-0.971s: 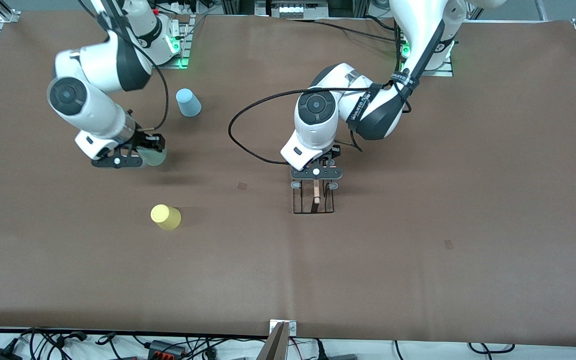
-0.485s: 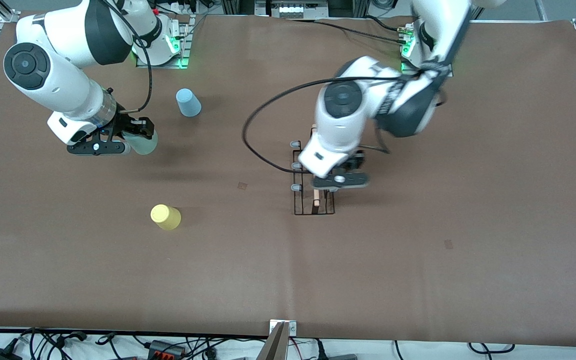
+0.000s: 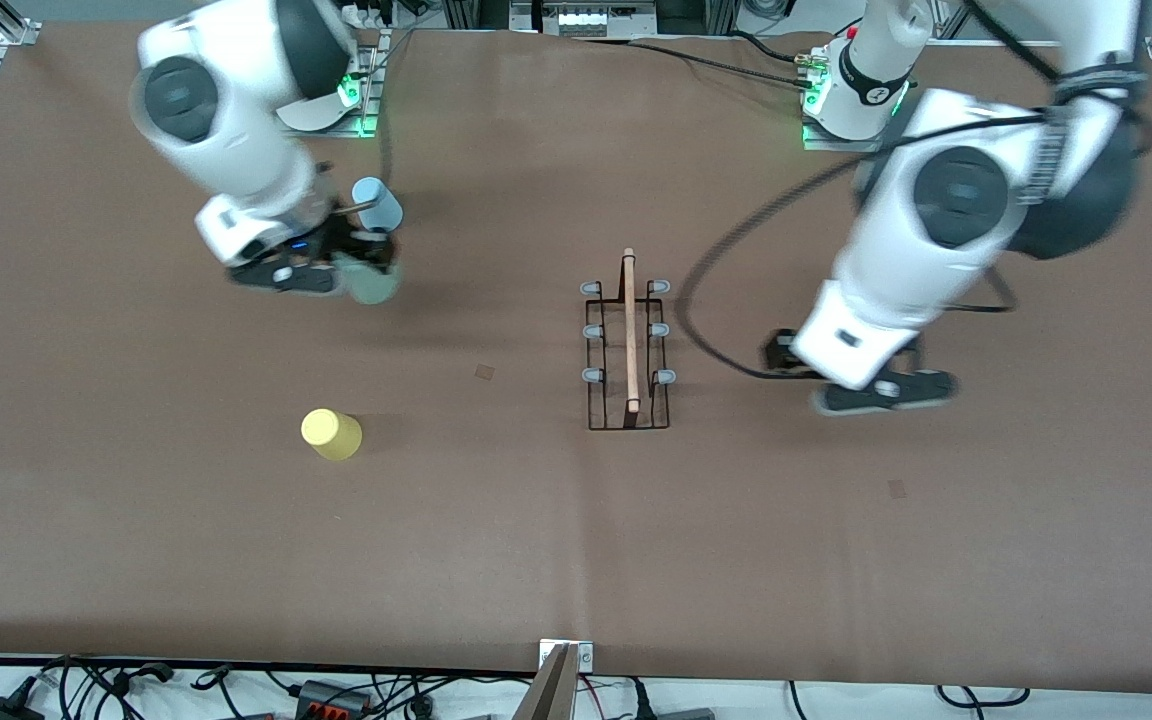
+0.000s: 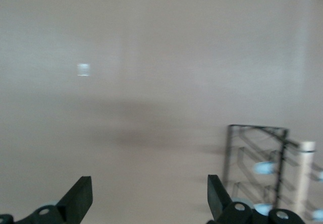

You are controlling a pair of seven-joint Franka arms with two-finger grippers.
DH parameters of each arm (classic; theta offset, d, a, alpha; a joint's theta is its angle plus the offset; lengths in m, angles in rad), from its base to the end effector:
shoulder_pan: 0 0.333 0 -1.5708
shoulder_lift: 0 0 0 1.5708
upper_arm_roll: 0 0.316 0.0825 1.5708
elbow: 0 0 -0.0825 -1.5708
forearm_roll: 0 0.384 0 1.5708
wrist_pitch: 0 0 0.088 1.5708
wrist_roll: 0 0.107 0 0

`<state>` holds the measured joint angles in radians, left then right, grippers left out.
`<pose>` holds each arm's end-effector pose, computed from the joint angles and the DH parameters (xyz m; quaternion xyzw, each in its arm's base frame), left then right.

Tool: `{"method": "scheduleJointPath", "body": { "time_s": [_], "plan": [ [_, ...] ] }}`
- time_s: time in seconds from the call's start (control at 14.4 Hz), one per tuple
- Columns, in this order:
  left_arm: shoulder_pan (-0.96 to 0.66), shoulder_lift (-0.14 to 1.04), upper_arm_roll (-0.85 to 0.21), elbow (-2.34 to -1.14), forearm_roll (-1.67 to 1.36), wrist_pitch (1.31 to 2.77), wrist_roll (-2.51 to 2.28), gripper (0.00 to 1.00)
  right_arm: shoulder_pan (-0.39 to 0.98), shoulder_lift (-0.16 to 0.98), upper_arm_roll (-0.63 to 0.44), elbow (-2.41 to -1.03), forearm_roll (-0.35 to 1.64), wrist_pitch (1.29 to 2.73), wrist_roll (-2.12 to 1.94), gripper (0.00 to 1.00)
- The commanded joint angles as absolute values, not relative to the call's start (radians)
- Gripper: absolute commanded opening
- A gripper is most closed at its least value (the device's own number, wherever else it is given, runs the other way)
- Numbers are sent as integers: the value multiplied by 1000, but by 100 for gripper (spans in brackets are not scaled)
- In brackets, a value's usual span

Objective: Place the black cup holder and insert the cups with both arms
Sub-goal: 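Open the left gripper and withdraw while the right gripper carries the teal cup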

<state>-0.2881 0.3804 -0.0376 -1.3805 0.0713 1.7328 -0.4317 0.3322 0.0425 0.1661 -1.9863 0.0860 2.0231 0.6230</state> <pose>0.6396 -0.2049 0.4951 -0.9984 -0.0480 0.0025 0.0313 0.4936 0.2733 0.4425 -0.9958 0.0812 0.0246 0.0343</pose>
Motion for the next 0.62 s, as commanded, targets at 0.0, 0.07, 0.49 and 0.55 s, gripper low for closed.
{"method": "scheduleJointPath", "body": {
  "time_s": [0.0,0.07,0.49,0.55],
  "plan": [
    [-198,348,-49,-1397,74,1686,-306,100,432,159,163,-1857,80,2048,825,11],
    [-157,347,-60,-1397,71,1680,-270,100,464,197,163,-1811,77,2051,881,11],
    [0,290,-61,-1414,66,1674,23,100,626,345,163,-1694,-11,2124,1182,11],
    [12,282,-61,-1407,64,1658,32,100,650,371,163,-1678,-27,2143,1221,11]
  ]
}}
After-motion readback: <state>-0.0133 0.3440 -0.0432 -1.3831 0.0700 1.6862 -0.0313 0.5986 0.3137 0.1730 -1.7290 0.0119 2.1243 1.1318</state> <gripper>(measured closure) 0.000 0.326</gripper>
